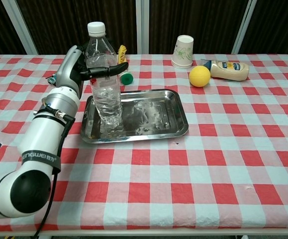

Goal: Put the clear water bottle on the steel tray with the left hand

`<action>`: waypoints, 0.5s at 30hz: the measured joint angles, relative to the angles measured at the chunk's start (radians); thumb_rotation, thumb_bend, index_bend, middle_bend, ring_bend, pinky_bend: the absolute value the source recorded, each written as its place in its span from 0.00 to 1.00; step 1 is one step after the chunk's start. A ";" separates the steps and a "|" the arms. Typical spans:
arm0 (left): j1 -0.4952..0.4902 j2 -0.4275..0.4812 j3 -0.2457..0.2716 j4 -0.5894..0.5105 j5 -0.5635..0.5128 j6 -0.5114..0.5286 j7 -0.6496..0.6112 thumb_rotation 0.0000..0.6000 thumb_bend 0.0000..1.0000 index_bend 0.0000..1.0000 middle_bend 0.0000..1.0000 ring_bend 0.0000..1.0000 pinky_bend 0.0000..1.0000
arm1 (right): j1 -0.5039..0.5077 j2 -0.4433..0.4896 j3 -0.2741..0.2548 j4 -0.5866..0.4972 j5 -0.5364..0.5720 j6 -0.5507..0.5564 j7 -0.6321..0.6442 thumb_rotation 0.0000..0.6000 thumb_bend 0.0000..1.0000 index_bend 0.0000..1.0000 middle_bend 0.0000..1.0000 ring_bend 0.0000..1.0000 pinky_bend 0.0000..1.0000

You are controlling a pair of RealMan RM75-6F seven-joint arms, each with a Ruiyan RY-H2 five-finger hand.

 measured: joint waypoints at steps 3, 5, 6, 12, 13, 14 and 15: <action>0.000 0.002 -0.013 0.003 0.019 0.013 0.004 1.00 0.03 0.32 0.35 0.27 0.28 | 0.000 0.000 0.000 0.000 0.000 -0.001 0.002 1.00 0.10 0.00 0.05 0.00 0.00; -0.002 0.012 -0.025 0.000 0.034 0.022 0.010 1.00 0.03 0.31 0.35 0.27 0.28 | 0.000 0.000 0.000 0.000 0.001 -0.001 0.003 1.00 0.10 0.00 0.05 0.00 0.00; -0.002 0.019 -0.030 -0.004 0.038 0.025 0.015 1.00 0.03 0.31 0.35 0.27 0.28 | 0.000 0.000 -0.001 0.001 0.000 -0.001 0.003 1.00 0.10 0.00 0.05 0.00 0.00; 0.003 0.085 -0.059 -0.080 0.064 0.050 0.058 1.00 0.03 0.31 0.35 0.27 0.28 | 0.000 -0.001 -0.002 0.000 -0.003 0.001 0.000 1.00 0.10 0.00 0.05 0.00 0.00; 0.007 0.100 -0.063 -0.103 0.069 0.055 0.069 1.00 0.03 0.31 0.35 0.27 0.28 | 0.000 -0.001 -0.003 0.000 -0.004 0.001 0.000 1.00 0.10 0.00 0.05 0.00 0.00; 0.010 0.112 -0.066 -0.122 0.072 0.058 0.077 1.00 0.03 0.31 0.35 0.27 0.28 | -0.001 -0.001 -0.003 0.000 -0.005 0.002 -0.001 1.00 0.10 0.00 0.05 0.00 0.00; 0.013 0.124 -0.069 -0.142 0.075 0.062 0.087 1.00 0.03 0.31 0.35 0.27 0.28 | -0.001 -0.001 -0.003 0.000 -0.006 0.004 -0.002 1.00 0.10 0.00 0.05 0.00 0.00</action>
